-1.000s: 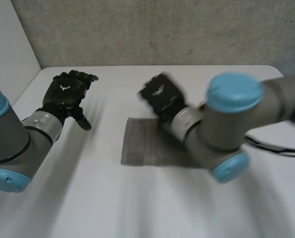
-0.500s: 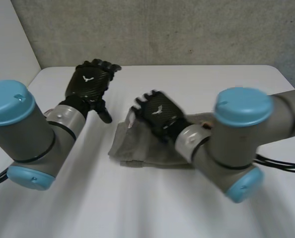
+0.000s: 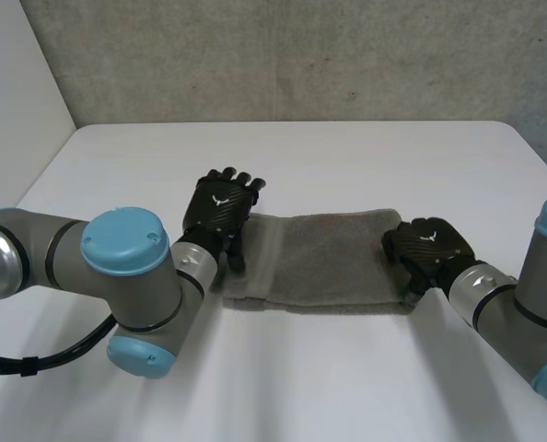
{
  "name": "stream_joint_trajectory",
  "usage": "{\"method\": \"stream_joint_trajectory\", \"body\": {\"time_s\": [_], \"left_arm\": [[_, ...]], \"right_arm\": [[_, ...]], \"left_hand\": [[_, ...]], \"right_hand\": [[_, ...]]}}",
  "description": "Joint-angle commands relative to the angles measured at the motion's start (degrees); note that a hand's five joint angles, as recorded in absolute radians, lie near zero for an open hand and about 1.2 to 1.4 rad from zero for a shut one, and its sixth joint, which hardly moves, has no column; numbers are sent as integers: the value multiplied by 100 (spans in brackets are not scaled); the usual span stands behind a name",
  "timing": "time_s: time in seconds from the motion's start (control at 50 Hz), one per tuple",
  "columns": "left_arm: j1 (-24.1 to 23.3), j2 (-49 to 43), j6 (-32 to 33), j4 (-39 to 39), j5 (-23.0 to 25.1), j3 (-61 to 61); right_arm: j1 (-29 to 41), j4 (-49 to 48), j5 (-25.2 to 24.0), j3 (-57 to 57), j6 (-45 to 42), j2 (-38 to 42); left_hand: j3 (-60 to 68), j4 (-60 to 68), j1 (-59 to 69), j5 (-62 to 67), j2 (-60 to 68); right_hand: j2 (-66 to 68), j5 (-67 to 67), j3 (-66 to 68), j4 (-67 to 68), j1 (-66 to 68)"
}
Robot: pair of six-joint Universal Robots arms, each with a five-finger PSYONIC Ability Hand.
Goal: Fold the towel.
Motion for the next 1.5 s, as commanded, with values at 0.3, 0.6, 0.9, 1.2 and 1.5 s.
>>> {"method": "stream_joint_trajectory", "body": {"time_s": [0.3,0.6,0.9,1.2,1.5], "left_arm": [[178,900,-44,-9,-39,-692],[705,1401,-62,-1,-65,-965],[627,1498,-378,43,-47,-983],[152,1164,-1169,8,-65,-667],[-428,-251,-756,-176,-267,-253]], "right_arm": [[100,-40,943,-994,-669,-101],[2569,4,-40,-2076,-925,846],[2650,751,-166,-1997,-628,648],[1349,813,230,-1768,956,-251],[1173,944,160,-2295,1044,1427]], "left_hand": [[-383,-493,-478,-1246,-457],[-383,-494,-478,-1246,-457],[-383,-493,-478,-1246,-457],[-332,-443,-427,-1196,-406],[-332,-443,-427,-1196,-406]], "right_hand": [[3473,3509,3516,3527,3480],[3473,3509,3516,3527,3480],[-1039,-1003,-996,-985,-1032],[-3527,-3491,-3484,-3473,-3520],[-3527,-3491,-3484,-3473,-3520]]}}
